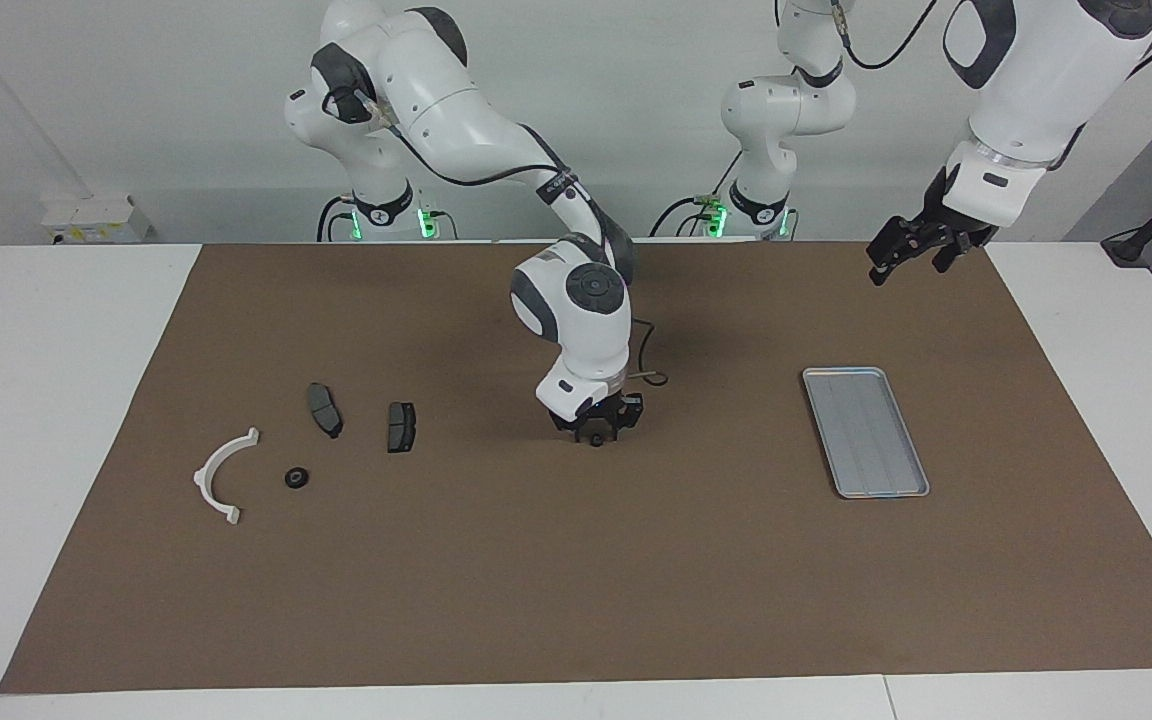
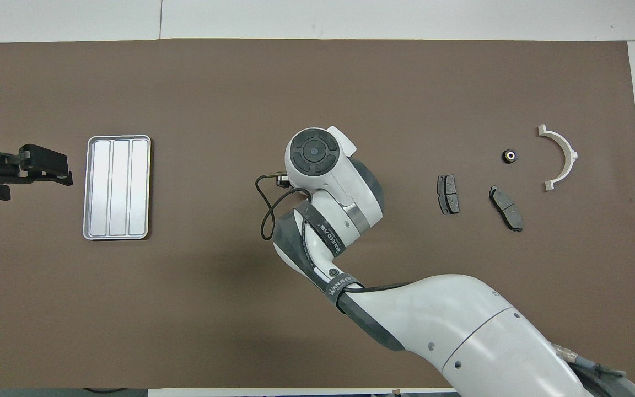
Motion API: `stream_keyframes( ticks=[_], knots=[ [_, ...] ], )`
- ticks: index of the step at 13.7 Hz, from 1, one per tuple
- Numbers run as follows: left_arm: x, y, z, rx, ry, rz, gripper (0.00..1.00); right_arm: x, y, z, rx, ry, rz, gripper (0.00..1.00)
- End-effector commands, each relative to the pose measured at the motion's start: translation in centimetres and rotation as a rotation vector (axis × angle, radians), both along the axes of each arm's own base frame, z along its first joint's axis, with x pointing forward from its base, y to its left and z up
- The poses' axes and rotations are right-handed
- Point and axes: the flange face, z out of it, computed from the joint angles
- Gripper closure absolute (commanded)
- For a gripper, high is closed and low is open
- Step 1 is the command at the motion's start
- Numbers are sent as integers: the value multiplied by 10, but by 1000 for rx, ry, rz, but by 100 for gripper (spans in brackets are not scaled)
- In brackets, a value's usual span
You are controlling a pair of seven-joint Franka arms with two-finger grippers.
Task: Place bearing gear from tray to pile
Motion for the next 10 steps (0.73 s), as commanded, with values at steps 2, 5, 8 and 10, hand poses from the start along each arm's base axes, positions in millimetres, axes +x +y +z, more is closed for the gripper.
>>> stream_keyframes(
  ticks=[2, 5, 8, 10],
  knots=[
    [-9, -1, 1, -10, -7, -3, 0, -4, -4, 3, 23, -1, 2, 50],
    [-9, -1, 1, -10, -7, -3, 0, -4, -5, 2, 21, 0, 1, 70],
    [-8, 0, 1, -10, -7, -1, 0, -3, -5, 2, 21, 0, 1, 99],
    [-8, 0, 1, -10, -7, -1, 0, -1, -7, 5, 22, -4, 0, 100]
  ],
)
